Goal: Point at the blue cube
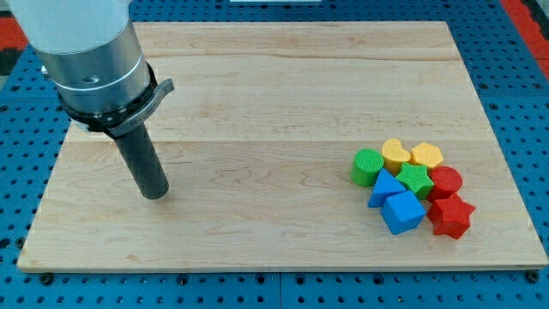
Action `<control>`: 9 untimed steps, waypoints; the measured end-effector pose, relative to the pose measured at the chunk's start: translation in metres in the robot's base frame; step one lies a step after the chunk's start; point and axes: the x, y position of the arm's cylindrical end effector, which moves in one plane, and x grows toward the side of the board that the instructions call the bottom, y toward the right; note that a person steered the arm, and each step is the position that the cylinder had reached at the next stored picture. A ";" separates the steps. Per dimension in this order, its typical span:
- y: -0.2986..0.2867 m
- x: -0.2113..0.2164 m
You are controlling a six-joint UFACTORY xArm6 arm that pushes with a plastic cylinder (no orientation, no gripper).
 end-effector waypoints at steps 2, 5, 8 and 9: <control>0.008 0.061; 0.237 0.079; 0.303 0.068; 0.301 0.049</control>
